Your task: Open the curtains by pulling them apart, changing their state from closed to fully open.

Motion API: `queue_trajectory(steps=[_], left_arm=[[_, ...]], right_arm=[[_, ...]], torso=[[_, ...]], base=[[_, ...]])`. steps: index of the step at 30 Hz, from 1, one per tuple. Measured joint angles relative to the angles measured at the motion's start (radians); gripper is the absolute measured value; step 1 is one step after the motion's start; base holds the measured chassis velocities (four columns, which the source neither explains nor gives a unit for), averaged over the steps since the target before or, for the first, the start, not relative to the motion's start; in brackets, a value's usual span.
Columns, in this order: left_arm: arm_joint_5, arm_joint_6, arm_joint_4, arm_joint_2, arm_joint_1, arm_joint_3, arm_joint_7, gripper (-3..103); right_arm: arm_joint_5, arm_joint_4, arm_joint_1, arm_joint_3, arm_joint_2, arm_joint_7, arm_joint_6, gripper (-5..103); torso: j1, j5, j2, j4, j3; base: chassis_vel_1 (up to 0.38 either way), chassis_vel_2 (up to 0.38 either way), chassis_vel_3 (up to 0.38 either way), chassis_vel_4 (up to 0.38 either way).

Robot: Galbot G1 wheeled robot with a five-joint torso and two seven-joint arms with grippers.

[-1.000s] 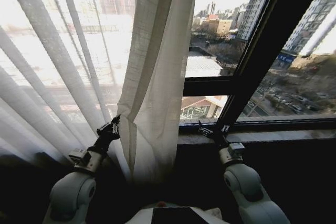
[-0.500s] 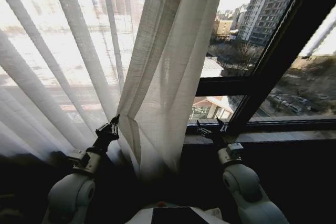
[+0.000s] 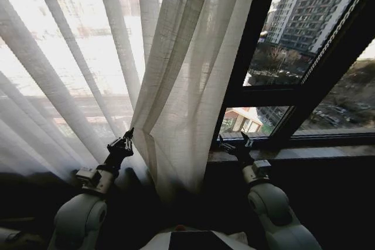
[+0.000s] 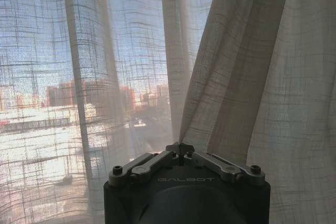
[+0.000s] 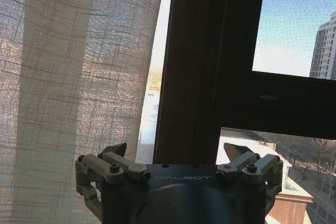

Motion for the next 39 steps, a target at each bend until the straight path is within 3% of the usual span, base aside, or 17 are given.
queue_trajectory(steps=[39], left_arm=[[0.013,-0.010,0.003,-0.017,0.003,0.004,0.000,0]], right_arm=[[0.008,-0.001,0.002,-0.005,0.006,0.002,0.007,100]], torso=[[0.000,-0.0001,0.000,0.0001,0.000]], base=[[0.175,0.172,-0.170,-0.170]])
